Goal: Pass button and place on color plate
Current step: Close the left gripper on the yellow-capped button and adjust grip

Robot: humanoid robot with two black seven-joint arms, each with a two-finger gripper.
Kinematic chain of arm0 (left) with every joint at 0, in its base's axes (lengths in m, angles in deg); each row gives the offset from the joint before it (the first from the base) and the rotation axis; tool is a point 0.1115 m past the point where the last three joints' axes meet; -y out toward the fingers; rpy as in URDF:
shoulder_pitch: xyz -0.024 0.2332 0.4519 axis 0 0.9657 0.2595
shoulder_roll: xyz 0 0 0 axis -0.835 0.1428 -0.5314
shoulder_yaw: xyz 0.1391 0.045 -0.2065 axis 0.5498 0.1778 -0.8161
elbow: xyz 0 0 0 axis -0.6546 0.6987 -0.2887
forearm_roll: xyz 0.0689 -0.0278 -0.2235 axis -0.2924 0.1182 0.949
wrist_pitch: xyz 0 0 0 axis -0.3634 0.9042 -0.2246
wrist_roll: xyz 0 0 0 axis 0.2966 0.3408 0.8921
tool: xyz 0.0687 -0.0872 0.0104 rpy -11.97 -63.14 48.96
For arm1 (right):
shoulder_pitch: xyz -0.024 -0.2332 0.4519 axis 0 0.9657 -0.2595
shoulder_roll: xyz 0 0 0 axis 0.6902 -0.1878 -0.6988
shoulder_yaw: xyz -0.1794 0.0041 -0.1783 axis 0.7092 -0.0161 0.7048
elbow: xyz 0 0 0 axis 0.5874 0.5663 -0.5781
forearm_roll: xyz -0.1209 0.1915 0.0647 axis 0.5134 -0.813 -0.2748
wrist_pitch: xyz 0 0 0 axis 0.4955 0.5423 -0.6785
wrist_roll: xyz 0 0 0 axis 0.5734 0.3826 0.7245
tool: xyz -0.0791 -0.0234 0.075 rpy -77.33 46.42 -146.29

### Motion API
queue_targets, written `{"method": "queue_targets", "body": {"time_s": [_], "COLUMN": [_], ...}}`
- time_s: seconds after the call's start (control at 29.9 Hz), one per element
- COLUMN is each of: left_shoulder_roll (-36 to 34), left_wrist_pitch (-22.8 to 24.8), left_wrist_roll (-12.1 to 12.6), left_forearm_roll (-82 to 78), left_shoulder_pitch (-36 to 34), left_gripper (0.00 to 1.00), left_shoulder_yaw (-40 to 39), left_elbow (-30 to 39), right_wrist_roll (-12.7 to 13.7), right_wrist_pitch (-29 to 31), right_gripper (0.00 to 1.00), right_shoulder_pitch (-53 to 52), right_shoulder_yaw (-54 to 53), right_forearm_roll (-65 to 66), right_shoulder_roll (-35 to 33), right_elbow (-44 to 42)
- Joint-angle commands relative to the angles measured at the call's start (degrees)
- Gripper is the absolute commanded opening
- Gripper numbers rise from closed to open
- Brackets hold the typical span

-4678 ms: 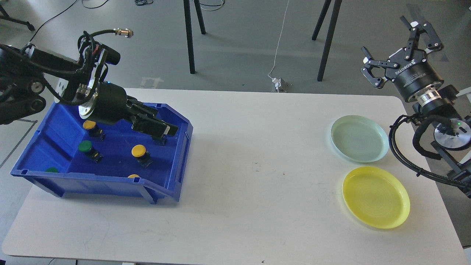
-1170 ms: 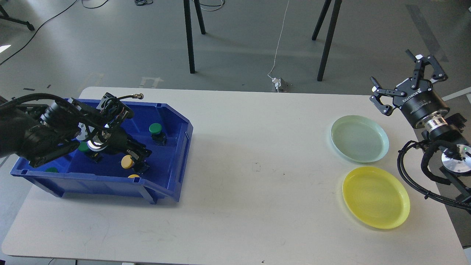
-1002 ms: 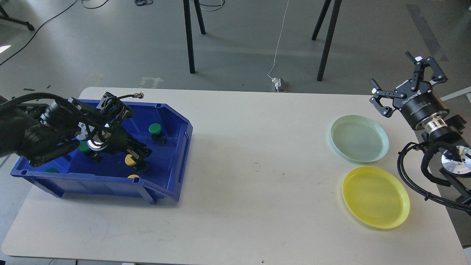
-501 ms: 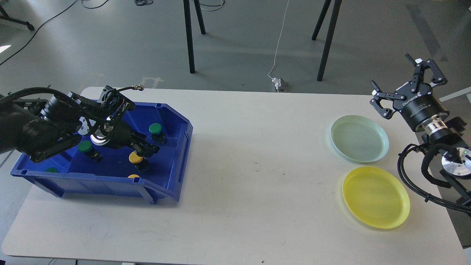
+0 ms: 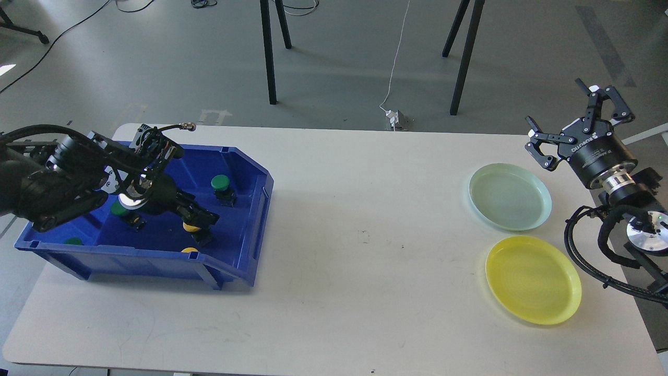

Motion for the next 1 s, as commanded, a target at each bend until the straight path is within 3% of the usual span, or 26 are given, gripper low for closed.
{"method": "queue_targets", "body": {"time_s": [0.0,0.6,0.97], "left_shoulder_roll": [-0.12,-1.17,-1.17], "left_wrist_pitch": [-0.07,-0.15,-0.07], "left_wrist_roll": [0.0,0.0,0.0], "left_forearm_roll": [-0.07,-0.51,-0.6], "left_shoulder_pitch": [0.27,1.94,2.12], "left_gripper": [0.82,0.81,0.73], "left_shoulder_yaw": [0.18,0.71,0.62], "left_elbow": [0.24,0.24,0.24], "right_wrist_roll": [0.0,0.0,0.0], "right_wrist_pitch": [0.0,0.0,0.0], "right_gripper": [0.99,0.99,0.99], "right_shoulder_pitch": [0.15,0.68,1.12], "right_shoulder_yaw": [0.0,0.18,0.18], "right_forearm_roll": [0.0,0.0,0.0], "right_shoulder_roll": [0.06,0.15,0.24], "right_elbow": [0.01,-0.17,-0.26]}}
